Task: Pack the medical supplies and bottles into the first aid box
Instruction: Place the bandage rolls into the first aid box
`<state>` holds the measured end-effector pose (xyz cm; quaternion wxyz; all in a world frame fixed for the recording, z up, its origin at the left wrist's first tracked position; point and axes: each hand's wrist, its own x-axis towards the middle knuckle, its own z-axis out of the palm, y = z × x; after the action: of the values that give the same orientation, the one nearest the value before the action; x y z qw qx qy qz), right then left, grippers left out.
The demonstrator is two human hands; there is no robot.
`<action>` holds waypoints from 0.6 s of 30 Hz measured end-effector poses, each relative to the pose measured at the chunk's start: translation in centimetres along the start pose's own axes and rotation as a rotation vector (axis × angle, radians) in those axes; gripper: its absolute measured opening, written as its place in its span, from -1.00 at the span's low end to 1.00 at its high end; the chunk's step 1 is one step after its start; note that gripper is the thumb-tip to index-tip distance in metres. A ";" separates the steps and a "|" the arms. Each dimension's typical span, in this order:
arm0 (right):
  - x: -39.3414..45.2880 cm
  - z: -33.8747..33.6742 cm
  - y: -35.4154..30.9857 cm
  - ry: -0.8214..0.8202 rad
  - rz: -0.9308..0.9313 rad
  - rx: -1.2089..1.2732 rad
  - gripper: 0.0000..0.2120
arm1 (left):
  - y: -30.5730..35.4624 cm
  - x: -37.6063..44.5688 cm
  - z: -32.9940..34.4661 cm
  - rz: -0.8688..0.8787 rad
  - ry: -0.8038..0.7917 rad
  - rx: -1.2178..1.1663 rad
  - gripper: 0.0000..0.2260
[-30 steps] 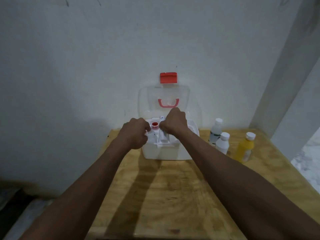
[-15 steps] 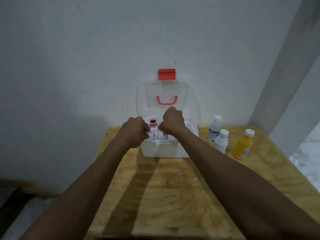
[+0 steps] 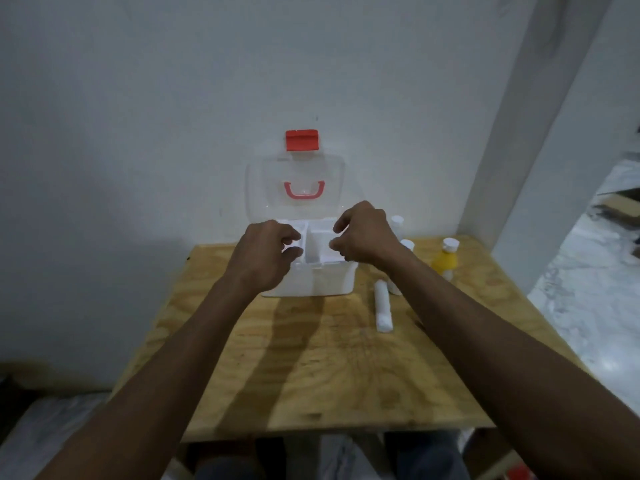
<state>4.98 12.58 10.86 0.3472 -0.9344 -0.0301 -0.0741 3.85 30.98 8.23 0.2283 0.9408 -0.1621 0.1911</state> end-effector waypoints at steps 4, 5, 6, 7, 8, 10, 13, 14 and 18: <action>-2.4 -2.8 2.5 -0.013 0.031 -0.030 -0.81 | 3.8 -1.4 1.5 0.010 0.006 -0.068 -0.74; -2.9 -3.4 3.3 -0.021 0.039 -0.058 -0.84 | 4.7 -1.8 2.0 0.006 -0.004 -0.087 -0.74; -3.3 -3.8 4.2 -0.028 0.046 -0.091 -0.87 | 5.5 -2.1 2.7 0.007 -0.018 -0.107 -0.74; -3.6 -4.2 5.1 -0.035 0.047 -0.126 -0.89 | 6.3 -2.5 3.4 0.011 -0.040 -0.122 -0.74; -4.0 -4.6 6.1 -0.044 0.051 -0.166 -0.89 | 7.0 -2.8 4.2 0.014 -0.065 -0.134 -0.74; -4.7 -5.1 8.0 -0.075 0.060 -0.247 -0.85 | 8.3 -3.1 6.0 0.007 -0.113 -0.146 -0.75; -5.7 -5.4 10.6 -0.101 0.125 -0.272 -0.78 | 9.6 -3.0 8.7 -0.066 -0.169 -0.142 -0.72; -6.0 -5.4 11.3 -0.110 0.142 -0.281 -0.75 | 9.9 -2.9 9.5 -0.104 -0.185 -0.136 -0.69; -7.1 -5.0 13.3 -0.172 0.203 -0.304 -0.61 | 10.6 -2.3 12.3 -0.247 -0.235 -0.133 -0.64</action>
<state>-1.23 -0.77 4.92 0.2038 -0.9772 0.0462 0.0376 1.16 16.53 1.00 0.2912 0.9522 -0.0831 0.0390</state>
